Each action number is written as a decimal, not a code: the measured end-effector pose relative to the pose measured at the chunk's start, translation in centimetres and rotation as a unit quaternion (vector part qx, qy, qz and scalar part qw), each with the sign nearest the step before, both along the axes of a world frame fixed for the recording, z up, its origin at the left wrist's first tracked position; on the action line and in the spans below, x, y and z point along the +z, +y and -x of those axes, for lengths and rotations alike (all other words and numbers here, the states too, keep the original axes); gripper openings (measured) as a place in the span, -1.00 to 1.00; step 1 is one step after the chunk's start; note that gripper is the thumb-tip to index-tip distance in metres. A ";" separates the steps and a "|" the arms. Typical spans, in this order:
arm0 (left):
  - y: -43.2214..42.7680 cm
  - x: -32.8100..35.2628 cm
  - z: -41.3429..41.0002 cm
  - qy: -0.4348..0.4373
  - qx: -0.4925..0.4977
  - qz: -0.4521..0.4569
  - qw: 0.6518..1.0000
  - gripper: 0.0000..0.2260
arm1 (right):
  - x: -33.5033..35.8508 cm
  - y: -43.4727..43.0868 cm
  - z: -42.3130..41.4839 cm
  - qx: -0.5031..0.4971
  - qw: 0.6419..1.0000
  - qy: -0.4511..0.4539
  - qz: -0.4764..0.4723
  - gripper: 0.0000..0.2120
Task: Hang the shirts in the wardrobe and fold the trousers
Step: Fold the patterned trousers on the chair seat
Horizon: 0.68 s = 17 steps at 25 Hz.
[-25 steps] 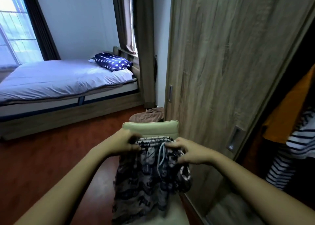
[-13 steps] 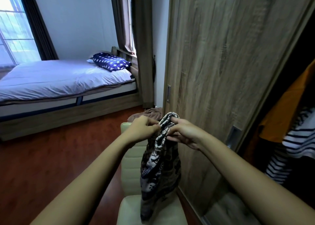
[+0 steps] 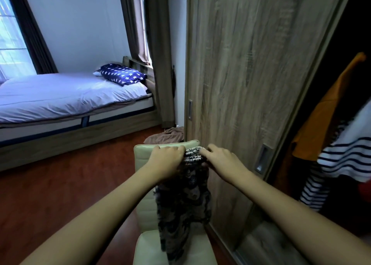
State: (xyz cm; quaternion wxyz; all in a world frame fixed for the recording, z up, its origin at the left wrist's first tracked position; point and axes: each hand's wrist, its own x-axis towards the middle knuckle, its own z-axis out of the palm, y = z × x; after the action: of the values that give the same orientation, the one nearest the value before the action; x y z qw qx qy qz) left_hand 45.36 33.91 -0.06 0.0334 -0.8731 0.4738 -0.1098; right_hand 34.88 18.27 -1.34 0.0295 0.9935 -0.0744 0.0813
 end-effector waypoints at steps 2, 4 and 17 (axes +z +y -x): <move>-0.3 -0.5 0.6 -0.054 0.015 -0.008 0.998 -0.76 | -0.1 -0.1 0.1 0.018 0.999 -0.024 -0.019 -0.70; -0.3 -0.4 0.7 -0.072 -0.003 0.029 0.997 -0.71 | -0.1 -0.3 0.0 0.022 0.997 -0.037 -0.057 -0.69; 3.2 7.4 -0.2 0.033 -0.155 0.192 0.969 -0.38 | -9.6 1.9 1.0 0.040 0.843 -0.131 -0.520 -0.18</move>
State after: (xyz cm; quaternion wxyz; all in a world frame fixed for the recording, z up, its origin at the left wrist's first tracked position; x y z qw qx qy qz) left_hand 45.54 37.09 7.39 -0.1677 -0.7825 0.5742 -0.1731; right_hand 33.86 20.15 -10.91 -0.5050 0.8451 -0.0689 0.1615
